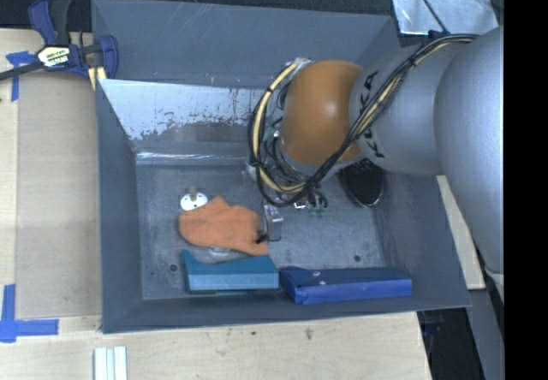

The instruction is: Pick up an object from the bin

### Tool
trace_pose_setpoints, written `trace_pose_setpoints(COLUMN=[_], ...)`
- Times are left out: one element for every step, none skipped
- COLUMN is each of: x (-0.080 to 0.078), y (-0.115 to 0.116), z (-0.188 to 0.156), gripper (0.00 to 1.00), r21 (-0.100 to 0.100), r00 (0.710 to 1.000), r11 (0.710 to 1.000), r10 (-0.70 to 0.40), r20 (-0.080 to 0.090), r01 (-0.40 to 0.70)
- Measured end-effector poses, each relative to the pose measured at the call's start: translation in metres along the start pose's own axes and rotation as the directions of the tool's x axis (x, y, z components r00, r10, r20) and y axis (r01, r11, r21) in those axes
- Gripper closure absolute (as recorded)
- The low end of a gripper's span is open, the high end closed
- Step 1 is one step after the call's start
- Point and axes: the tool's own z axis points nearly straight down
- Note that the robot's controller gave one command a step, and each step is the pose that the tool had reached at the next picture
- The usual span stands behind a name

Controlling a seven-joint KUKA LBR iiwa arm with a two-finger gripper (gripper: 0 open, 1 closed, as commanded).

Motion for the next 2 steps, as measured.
trace_pose_setpoints(x=[0.0149, 0.0149], y=[0.0546, 0.0546], z=[0.0033, 0.0033], gripper=[1.00, 1.00], r21=[-0.001, -0.001], r00=[0.993, 0.993], r11=[0.993, 0.993], r10=[-0.117, -0.117], r20=[-0.001, -0.001], r01=[0.117, 0.117])
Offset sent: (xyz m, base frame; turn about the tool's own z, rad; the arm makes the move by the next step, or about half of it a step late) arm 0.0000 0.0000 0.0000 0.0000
